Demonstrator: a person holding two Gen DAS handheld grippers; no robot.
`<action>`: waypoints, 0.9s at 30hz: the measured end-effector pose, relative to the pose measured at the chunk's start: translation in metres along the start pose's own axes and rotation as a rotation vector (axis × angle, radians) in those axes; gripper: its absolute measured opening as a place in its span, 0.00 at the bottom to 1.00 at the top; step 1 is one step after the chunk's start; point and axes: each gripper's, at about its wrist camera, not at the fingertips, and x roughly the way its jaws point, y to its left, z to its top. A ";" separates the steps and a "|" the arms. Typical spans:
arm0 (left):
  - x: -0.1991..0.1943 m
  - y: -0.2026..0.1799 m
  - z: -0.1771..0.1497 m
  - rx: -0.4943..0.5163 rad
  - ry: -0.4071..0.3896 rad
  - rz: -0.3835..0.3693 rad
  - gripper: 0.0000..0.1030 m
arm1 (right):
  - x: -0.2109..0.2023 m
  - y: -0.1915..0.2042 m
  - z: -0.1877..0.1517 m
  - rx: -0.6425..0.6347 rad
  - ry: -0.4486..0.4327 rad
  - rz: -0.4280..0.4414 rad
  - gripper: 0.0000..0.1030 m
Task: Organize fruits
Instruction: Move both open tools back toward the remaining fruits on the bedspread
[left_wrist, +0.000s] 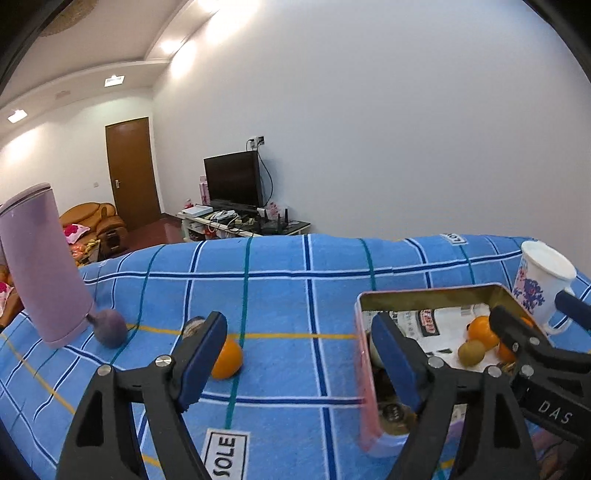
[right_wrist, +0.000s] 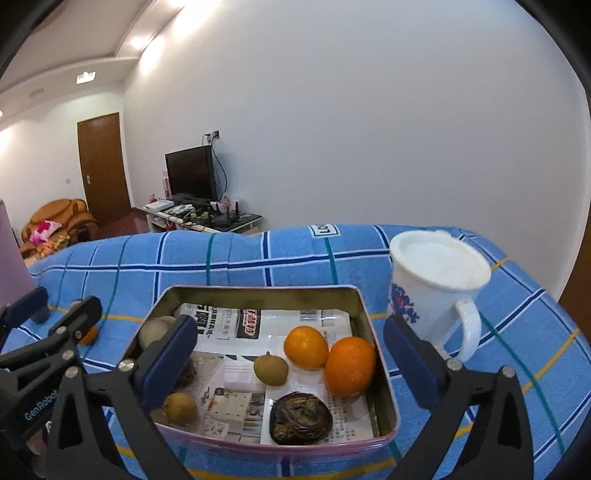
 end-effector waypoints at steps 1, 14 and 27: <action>0.000 0.001 -0.001 0.001 0.002 0.004 0.79 | -0.001 0.001 0.000 -0.004 -0.002 -0.001 1.00; -0.008 0.011 -0.013 -0.010 0.000 0.051 0.79 | -0.009 0.001 -0.004 0.027 -0.017 -0.008 1.00; -0.004 0.013 -0.013 -0.017 0.022 0.044 0.79 | -0.007 0.001 -0.008 0.038 -0.004 -0.021 1.00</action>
